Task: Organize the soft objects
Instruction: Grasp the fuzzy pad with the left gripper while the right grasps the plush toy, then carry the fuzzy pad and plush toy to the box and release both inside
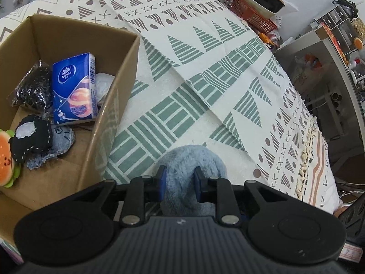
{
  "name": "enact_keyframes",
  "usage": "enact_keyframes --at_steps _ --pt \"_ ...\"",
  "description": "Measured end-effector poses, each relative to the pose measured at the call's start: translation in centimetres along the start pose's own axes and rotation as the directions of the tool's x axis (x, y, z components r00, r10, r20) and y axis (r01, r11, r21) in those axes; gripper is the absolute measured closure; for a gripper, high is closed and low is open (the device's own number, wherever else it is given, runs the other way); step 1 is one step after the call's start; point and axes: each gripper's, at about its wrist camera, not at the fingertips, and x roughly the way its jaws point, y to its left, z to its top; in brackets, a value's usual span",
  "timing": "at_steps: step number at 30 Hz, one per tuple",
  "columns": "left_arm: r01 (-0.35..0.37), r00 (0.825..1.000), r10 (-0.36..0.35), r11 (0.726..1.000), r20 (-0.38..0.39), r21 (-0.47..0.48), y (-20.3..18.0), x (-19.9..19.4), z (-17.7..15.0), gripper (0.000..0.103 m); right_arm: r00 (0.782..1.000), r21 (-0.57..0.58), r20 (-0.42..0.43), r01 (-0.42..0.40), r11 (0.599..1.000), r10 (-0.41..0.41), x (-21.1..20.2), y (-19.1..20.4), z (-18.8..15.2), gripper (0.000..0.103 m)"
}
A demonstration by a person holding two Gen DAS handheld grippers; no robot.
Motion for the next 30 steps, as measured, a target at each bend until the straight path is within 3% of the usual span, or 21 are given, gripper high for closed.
enact_keyframes --at_steps 12,30 --pt "0.042 0.996 -0.044 0.999 0.074 0.03 -1.1 -4.2 -0.7 0.08 0.996 -0.032 0.066 -0.056 0.998 0.058 -3.5 0.9 -0.8 0.082" --pt "0.03 0.981 -0.044 0.996 0.189 0.079 -2.7 -10.9 -1.5 0.08 0.969 -0.16 0.143 -0.177 0.971 0.2 -8.2 3.6 -2.5 0.082"
